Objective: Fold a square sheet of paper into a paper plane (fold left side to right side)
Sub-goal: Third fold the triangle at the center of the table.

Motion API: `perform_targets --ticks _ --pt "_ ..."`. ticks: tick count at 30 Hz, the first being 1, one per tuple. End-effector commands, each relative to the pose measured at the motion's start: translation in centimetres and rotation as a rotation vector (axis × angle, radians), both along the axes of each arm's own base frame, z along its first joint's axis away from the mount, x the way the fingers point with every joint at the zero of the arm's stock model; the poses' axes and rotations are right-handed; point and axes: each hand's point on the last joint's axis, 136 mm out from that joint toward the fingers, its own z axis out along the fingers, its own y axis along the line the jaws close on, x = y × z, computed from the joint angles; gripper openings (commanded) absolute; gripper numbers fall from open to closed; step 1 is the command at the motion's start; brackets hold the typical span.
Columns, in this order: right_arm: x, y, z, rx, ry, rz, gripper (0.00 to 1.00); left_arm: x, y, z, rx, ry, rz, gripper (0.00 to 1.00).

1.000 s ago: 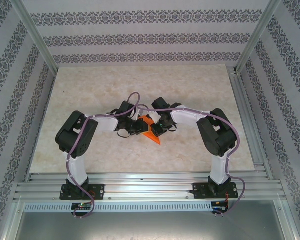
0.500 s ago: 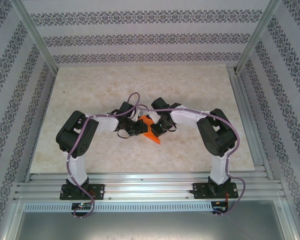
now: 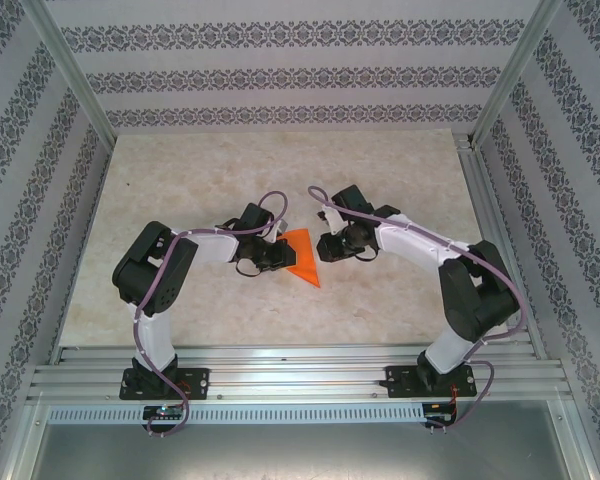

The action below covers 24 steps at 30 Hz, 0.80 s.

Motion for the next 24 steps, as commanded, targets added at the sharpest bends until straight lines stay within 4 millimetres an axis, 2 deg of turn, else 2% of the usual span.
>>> perform_targets --ticks 1,5,8,12,18,24 --pt "-1.5 2.7 1.2 0.180 0.057 -0.058 0.15 -2.3 1.5 -4.3 0.159 0.065 -0.021 0.15" --pt "-2.0 5.1 1.6 0.264 0.091 -0.124 0.06 -2.3 1.5 -4.3 0.162 0.064 -0.023 0.14" --pt "-1.6 5.2 0.4 0.249 0.114 -0.223 0.01 -2.2 1.5 -4.3 0.167 0.061 -0.023 0.14" --pt "-1.8 5.9 -1.3 0.237 0.157 -0.290 0.00 -2.2 1.6 -4.4 0.174 0.060 -0.021 0.13" --pt "-2.5 7.3 -3.4 0.198 0.200 -0.302 0.00 -2.2 1.7 -4.4 0.184 0.057 -0.022 0.13" --pt "-2.5 6.7 -5.5 0.144 0.211 -0.330 0.00 -2.3 2.0 -4.6 0.196 0.058 -0.023 0.11"
